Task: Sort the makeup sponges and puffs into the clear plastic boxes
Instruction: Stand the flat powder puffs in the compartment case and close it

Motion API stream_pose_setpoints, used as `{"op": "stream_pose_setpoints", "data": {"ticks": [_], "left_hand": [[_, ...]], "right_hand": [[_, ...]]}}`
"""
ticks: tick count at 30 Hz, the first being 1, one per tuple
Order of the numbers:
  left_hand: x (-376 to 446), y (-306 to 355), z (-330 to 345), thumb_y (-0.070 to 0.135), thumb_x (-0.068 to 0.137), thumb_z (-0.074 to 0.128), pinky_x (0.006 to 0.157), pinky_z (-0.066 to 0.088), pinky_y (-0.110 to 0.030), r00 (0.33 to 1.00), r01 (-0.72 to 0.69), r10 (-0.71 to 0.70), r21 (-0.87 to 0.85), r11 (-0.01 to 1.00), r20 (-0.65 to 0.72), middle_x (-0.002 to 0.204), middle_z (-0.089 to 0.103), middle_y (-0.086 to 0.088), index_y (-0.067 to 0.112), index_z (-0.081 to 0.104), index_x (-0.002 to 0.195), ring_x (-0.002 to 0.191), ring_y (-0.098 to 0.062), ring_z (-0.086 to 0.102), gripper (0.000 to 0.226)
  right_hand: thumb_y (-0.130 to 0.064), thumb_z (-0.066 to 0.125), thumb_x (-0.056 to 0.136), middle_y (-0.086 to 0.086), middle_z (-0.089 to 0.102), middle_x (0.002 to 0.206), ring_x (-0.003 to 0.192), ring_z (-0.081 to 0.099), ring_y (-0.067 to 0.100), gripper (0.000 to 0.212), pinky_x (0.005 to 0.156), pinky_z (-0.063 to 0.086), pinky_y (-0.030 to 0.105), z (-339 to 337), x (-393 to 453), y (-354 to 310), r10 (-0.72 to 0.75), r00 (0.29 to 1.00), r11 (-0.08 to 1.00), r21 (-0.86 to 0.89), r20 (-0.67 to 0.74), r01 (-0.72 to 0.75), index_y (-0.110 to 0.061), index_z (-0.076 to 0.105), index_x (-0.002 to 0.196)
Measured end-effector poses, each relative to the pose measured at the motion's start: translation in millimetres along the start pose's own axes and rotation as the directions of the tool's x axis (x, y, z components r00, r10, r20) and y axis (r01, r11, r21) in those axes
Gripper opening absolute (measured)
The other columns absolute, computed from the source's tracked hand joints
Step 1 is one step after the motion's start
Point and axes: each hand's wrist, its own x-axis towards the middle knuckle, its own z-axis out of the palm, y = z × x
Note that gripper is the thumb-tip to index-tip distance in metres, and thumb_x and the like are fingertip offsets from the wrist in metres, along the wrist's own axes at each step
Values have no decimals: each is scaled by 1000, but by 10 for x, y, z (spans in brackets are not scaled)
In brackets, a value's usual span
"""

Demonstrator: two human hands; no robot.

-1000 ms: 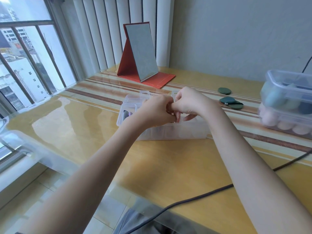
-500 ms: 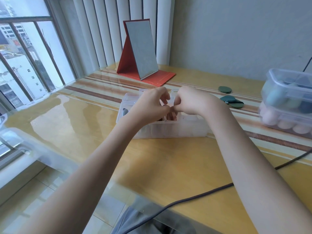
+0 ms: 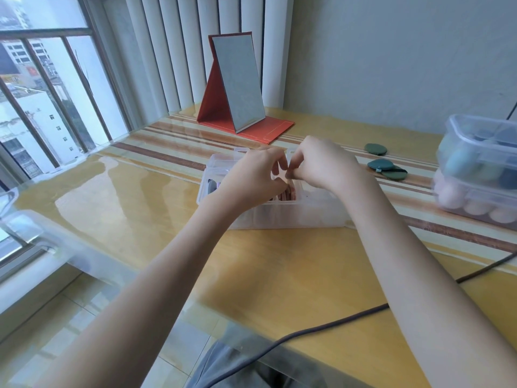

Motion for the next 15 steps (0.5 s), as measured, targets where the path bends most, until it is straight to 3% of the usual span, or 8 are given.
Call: {"op": "stream_pose_setpoints", "data": {"ticks": [2, 4, 7, 11, 15], "left_hand": [[5, 23, 11, 9, 76, 63, 65, 44, -30, 1000, 8, -8, 26, 1000, -5, 88, 54, 1, 10, 59, 97, 74, -14, 47, 21], [8, 50, 20, 10, 77, 63, 67, 46, -31, 1000, 12, -11, 46, 999, -13, 90, 52, 2, 8, 60, 97, 75, -15, 46, 20], [25, 68, 29, 11, 80, 63, 71, 48, -33, 999, 33, -32, 71, 997, -6, 95, 52, 1, 7, 60, 100, 79, -17, 48, 21], [58, 36, 18, 9, 81, 61, 71, 48, -32, 996, 83, -86, 112, 990, 23, 98, 50, 1, 11, 58, 102, 84, -17, 50, 22], [191, 136, 64, 2, 79, 56, 79, 50, -38, 996, 86, -89, 131, 988, 17, 100, 55, -1, 15, 59, 103, 94, -22, 51, 27]], "right_hand": [[-21, 72, 82, -4, 64, 84, 81, 61, 24, 8, 68, 44, 28, -19, -4, 28, -10, 1000, 997, 80, -16, 12, -29, 75, 84], [-17, 70, 81, -1, 66, 78, 75, 66, 25, 9, 65, 54, 31, 16, -6, 33, -27, 997, 987, 159, 68, 16, -25, 73, 79], [-16, 68, 85, -2, 62, 62, 63, 62, 19, 10, 55, 54, 27, 50, 5, 83, -47, 996, 961, 277, 77, 23, -22, 71, 77], [-14, 67, 89, 2, 73, 73, 69, 70, 13, 8, 48, 51, 21, 10, 5, 291, -55, 998, 838, 544, -8, 51, -16, 73, 85], [-8, 65, 90, 6, 74, 83, 73, 69, 12, 9, 57, 53, 21, 16, 32, 548, -96, 995, 694, 717, 7, 62, -13, 73, 90]]}}
